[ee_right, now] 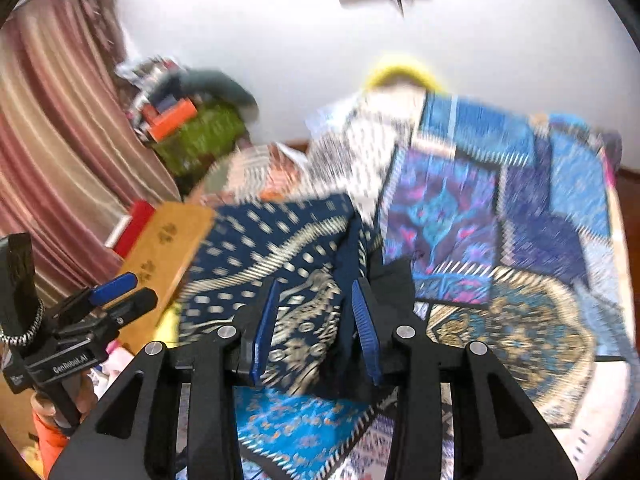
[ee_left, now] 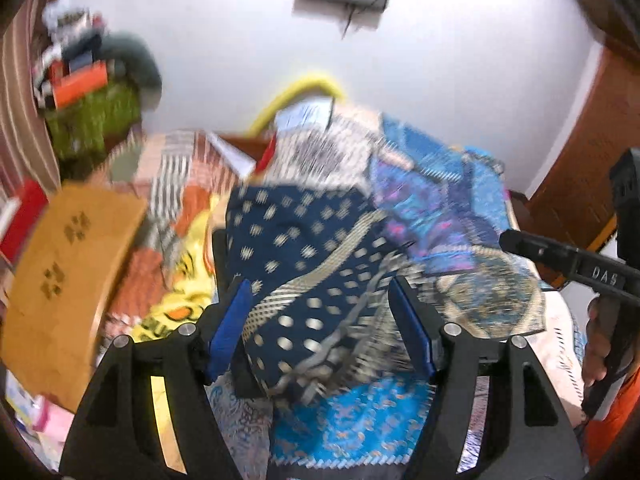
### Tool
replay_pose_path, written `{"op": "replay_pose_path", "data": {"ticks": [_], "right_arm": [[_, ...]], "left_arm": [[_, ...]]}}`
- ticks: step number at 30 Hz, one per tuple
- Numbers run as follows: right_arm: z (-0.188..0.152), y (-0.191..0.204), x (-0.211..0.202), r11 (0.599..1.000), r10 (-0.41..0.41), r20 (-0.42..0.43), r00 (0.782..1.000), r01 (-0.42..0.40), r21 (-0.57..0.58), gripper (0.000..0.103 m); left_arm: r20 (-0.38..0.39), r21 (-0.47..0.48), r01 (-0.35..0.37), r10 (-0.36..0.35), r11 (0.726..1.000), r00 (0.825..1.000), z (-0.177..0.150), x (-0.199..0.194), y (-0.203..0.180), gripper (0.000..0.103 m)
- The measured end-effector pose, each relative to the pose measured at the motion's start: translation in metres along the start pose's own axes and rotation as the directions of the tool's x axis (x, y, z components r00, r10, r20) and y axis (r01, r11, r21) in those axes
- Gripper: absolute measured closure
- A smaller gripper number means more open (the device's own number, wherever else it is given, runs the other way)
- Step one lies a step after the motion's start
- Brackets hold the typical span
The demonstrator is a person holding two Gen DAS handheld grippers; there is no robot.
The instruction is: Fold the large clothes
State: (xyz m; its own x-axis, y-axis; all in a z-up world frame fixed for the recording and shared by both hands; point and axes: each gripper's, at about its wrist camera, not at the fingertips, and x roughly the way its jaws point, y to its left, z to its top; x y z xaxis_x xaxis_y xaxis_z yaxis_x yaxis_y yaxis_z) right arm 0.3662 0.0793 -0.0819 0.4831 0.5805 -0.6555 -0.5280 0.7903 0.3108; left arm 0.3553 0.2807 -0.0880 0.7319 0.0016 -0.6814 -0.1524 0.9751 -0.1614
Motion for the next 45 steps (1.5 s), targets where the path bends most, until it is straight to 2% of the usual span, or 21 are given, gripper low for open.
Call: {"op": "replay_pose_path", "data": {"ticks": [3,6,11,12,13,14,15,17,19,20,21,22,24,26,29,31,33,35,42,45], "right_arm": [[-0.004,0.026,-0.058,0.999,0.007,0.112,0.994,-0.001,-0.054,0.069],[-0.012,0.048,-0.108,0.994,0.026,0.224,0.974,-0.002,-0.108,0.069],[-0.044,0.077,-0.182,0.986,0.072,0.388,0.919,-0.006,-0.167,0.069],[-0.052,0.082,-0.198,0.985,0.080,0.421,0.904,-0.007,-0.173,0.069],[-0.061,0.086,-0.211,0.984,0.087,0.449,0.889,-0.005,-0.180,0.069],[-0.067,0.088,-0.220,0.983,0.092,0.465,0.881,-0.005,-0.184,0.069],[-0.077,0.093,-0.232,0.982,0.098,0.487,0.868,-0.004,-0.190,0.069],[-0.088,0.097,-0.242,0.980,0.102,0.503,0.858,0.000,-0.199,0.069],[-0.101,0.098,-0.250,0.982,0.104,0.517,0.850,-0.003,-0.191,0.068],[-0.105,0.097,-0.252,0.982,0.105,0.517,0.850,-0.007,-0.188,0.068],[-0.109,0.096,-0.253,0.983,0.105,0.515,0.851,-0.012,-0.181,0.068],[-0.113,0.096,-0.254,0.985,0.095,0.514,0.852,-0.007,-0.171,0.068],[-0.117,0.096,-0.254,0.988,0.064,0.522,0.850,0.021,-0.156,0.060],[-0.121,0.095,-0.256,0.989,0.040,0.537,0.843,0.045,-0.144,0.023],[-0.131,0.096,-0.265,0.988,-0.007,0.589,0.808,0.097,-0.121,0.000],[-0.133,0.099,-0.269,0.984,-0.042,0.617,0.785,0.139,-0.110,0.000],[-0.132,0.102,-0.270,0.981,-0.045,0.622,0.782,0.153,-0.121,0.000],[-0.133,0.102,-0.270,0.980,-0.044,0.621,0.782,0.154,-0.125,0.000],[-0.135,0.097,-0.268,0.980,-0.062,0.606,0.793,0.162,-0.112,0.000],[-0.138,0.095,-0.268,0.980,-0.066,0.601,0.796,0.163,-0.110,0.000]], "left_arm": [[0.103,0.040,-0.004,-0.001,0.999,0.995,-0.001,-0.059,-0.026,0.034],[0.222,0.073,-0.018,0.002,0.997,0.975,-0.007,-0.120,-0.051,0.034],[0.411,0.100,-0.063,0.016,0.993,0.912,-0.035,-0.211,-0.087,0.034],[0.455,0.102,-0.079,0.024,0.992,0.890,-0.045,-0.232,-0.096,0.034],[0.476,0.101,-0.086,0.028,0.991,0.879,-0.050,-0.242,-0.101,0.034],[0.512,0.098,-0.101,0.037,0.990,0.858,-0.060,-0.259,-0.108,0.034],[0.533,0.096,-0.109,0.042,0.989,0.845,-0.067,-0.269,-0.113,0.034],[0.577,0.095,-0.132,0.053,0.987,0.815,-0.086,-0.291,-0.125,0.034],[0.604,0.095,-0.155,0.067,0.983,0.794,-0.099,-0.302,-0.135,0.031],[0.621,0.092,-0.171,0.078,0.981,0.780,-0.108,-0.309,-0.141,0.026],[0.630,0.088,-0.175,0.081,0.981,0.773,-0.114,-0.313,-0.145,0.017],[0.638,0.081,-0.174,0.083,0.981,0.766,-0.120,-0.316,-0.149,0.014],[0.652,0.063,-0.188,0.102,0.980,0.751,-0.133,-0.323,-0.155,0.009],[0.656,0.050,-0.215,0.130,0.975,0.743,-0.143,-0.326,-0.162,0.003],[0.654,0.033,-0.233,0.156,0.972,0.740,-0.153,-0.327,-0.164,0.000],[0.647,0.027,-0.253,0.176,0.967,0.742,-0.156,-0.326,-0.165,0.000],[0.640,0.026,-0.252,0.178,0.967,0.748,-0.159,-0.325,-0.165,0.000],[0.635,0.020,-0.248,0.179,0.969,0.752,-0.160,-0.326,-0.165,0.000],[0.636,0.004,-0.253,0.193,0.967,0.748,-0.164,-0.329,-0.163,0.000],[0.644,-0.002,-0.255,0.197,0.967,0.739,-0.166,-0.327,-0.164,0.000]]}}
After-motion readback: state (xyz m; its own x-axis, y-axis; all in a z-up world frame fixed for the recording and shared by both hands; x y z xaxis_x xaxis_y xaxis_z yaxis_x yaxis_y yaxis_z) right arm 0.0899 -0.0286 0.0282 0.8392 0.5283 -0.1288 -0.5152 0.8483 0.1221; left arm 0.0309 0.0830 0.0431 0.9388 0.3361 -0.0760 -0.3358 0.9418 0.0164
